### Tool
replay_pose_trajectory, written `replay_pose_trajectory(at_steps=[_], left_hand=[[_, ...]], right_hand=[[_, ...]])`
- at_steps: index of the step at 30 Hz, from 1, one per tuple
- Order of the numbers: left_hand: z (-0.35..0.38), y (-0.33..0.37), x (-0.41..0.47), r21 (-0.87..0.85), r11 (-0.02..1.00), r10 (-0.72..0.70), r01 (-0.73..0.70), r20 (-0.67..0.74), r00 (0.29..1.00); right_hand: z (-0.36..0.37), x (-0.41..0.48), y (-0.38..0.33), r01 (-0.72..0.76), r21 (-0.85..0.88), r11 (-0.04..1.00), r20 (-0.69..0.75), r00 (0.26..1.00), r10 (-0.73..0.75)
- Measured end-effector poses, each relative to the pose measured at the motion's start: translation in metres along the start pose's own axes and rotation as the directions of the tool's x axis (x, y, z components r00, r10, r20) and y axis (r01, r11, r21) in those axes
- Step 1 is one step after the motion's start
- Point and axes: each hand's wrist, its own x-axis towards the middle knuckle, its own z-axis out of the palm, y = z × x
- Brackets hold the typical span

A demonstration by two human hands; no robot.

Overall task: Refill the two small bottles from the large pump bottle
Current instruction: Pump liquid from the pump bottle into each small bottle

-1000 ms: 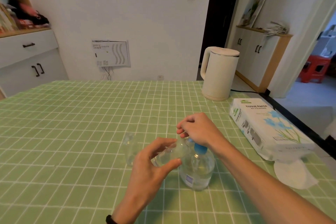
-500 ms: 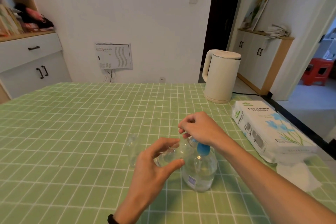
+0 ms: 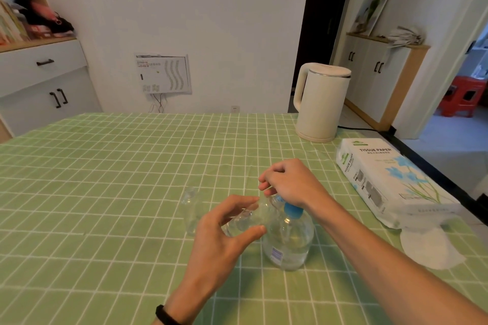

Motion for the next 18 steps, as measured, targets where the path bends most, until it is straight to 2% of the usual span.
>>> replay_pose_trajectory(at_steps=[8,13,18], left_hand=[[-0.002,0.004,0.001,-0.016,1.0,0.006,-0.006,0.007,1.0],[-0.001,0.0,0.002,-0.015,1.0,0.012,-0.012,-0.001,1.0],[0.001,-0.006,0.001,-0.038,0.999,0.0,0.0,0.002,1.0]], right_hand=[[-0.005,-0.002,-0.013,0.016,-0.106,0.994,0.046,0.999,-0.011],[-0.004,0.001,-0.006,0.009,-0.013,1.0,-0.008,1.0,-0.009],[0.002,0.002,-0.001,-0.001,-0.035,0.999,0.009,1.0,0.001]])
